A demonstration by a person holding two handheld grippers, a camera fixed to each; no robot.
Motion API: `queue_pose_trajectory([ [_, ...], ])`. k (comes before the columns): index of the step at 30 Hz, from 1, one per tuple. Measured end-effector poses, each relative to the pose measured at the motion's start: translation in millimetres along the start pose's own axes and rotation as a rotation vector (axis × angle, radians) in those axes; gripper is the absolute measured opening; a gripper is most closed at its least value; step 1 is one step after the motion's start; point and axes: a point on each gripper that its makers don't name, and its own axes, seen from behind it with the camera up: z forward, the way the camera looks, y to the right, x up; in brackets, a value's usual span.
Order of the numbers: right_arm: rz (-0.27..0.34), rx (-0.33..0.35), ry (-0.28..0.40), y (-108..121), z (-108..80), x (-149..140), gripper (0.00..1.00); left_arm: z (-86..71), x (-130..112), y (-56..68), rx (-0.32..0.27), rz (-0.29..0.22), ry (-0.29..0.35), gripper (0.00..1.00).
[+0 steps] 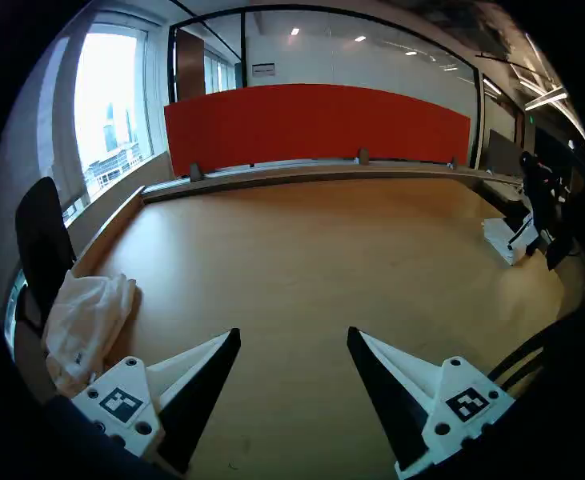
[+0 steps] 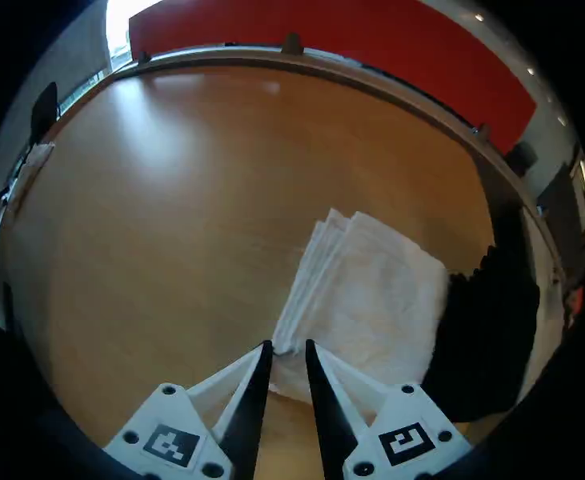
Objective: Fold towel
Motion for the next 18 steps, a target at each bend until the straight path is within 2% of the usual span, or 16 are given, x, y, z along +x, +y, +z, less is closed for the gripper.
queue_pose_trajectory([
  [7,0.008,0.01,0.005,-1.8,-1.2,1.2,0.1,0.5,-0.7,-0.5,0.001,0.0,-0.002,0.99],
  [18,0.013,0.013,0.017,-2.8,-8.6,3.8,0.09,3.2,1.6,0.2,-0.004,0.001,0.0,0.99],
])
